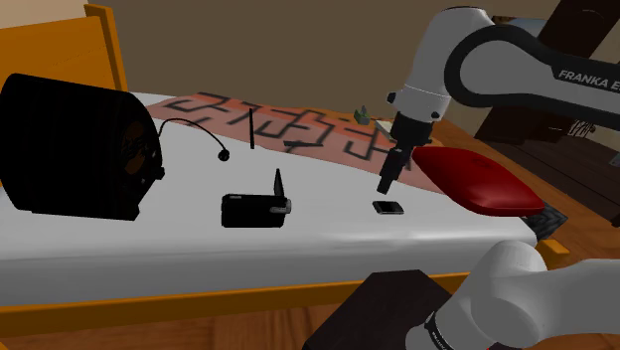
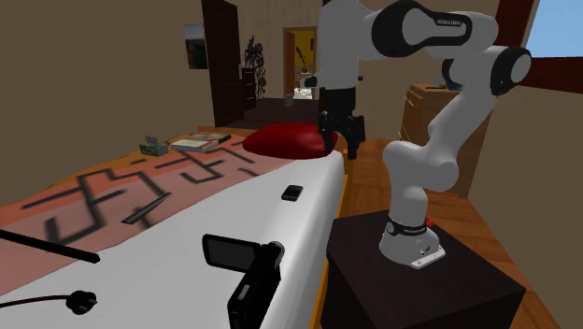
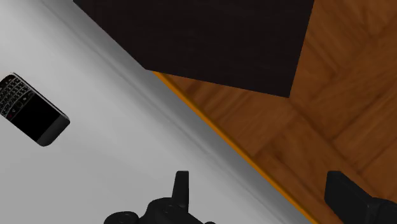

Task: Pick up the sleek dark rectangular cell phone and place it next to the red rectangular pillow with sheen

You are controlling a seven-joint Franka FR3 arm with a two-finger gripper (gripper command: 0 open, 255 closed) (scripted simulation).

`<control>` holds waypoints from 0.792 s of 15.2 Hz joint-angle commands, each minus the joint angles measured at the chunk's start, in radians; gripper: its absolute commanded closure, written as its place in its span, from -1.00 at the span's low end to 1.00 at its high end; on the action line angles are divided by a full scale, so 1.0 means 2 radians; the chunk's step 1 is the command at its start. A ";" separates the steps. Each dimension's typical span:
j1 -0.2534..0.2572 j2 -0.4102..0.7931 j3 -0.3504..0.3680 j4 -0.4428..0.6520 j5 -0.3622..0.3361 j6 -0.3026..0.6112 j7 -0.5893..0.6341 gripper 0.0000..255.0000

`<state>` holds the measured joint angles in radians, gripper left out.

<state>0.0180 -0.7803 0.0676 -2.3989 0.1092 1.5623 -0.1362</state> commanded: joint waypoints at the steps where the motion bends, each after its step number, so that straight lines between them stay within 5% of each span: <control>1: 0.000 0.000 0.000 0.000 0.000 0.000 0.000 -1.00; 12: 0.006 -0.020 -0.140 -0.110 -0.120 0.086 -0.274 -1.00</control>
<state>0.0279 -0.8200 -0.1895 -2.5995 -0.1091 1.7145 -0.6323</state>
